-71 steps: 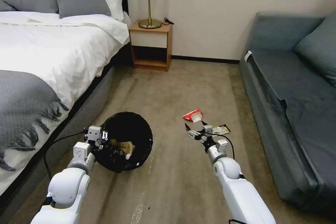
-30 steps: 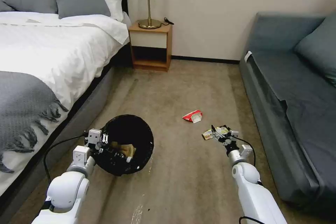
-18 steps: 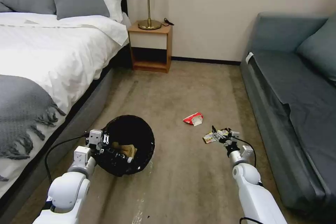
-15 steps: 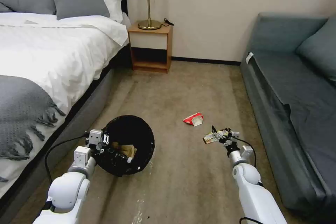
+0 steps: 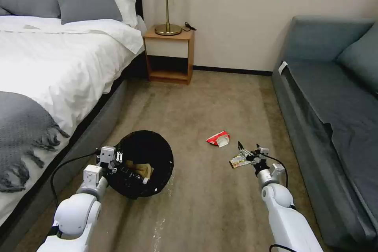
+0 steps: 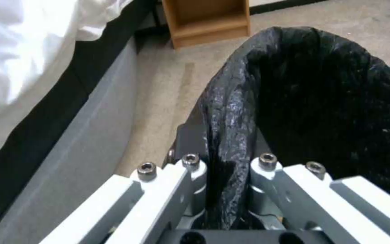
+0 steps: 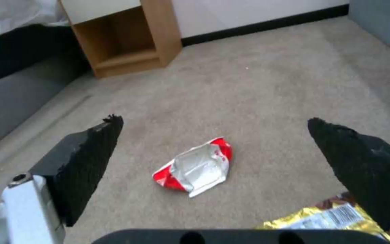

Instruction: Pick up the trash bin, then pick up the garbage on the floor and place it into the trash bin.

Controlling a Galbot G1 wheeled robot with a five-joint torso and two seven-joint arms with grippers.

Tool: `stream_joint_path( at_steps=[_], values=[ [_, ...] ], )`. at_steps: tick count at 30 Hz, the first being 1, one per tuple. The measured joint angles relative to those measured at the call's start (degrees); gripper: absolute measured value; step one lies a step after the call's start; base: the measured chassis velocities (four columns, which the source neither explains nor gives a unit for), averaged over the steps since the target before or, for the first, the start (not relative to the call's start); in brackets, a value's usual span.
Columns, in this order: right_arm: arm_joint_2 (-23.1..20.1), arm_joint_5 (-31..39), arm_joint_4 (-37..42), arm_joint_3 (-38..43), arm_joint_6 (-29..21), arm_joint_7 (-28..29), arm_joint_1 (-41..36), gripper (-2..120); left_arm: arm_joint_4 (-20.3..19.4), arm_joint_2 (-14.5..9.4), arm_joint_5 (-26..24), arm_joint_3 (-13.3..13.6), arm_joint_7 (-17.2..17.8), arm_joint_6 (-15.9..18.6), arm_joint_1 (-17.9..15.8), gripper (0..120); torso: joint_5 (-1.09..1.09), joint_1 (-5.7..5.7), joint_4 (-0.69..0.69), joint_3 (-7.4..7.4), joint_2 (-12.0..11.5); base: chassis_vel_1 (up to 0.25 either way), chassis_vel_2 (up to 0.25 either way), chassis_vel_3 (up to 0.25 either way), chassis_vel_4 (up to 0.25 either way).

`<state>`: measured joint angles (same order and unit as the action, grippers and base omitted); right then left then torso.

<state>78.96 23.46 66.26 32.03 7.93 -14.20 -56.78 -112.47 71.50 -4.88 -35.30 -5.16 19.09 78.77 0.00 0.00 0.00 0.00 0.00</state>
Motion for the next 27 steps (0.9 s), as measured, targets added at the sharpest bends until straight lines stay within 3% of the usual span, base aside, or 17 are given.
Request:
stream_joint_path(
  at_steps=[27],
  values=[
    [0.09,-0.13,-0.93,-0.10,0.41,-0.57,0.05,100,0.85,0.38,0.72,0.26,-0.69,-0.85,0.19,7,-0.01,0.00,0.00,0.00,0.00,-0.103,0.098,0.102,-0.105]
  ],
)
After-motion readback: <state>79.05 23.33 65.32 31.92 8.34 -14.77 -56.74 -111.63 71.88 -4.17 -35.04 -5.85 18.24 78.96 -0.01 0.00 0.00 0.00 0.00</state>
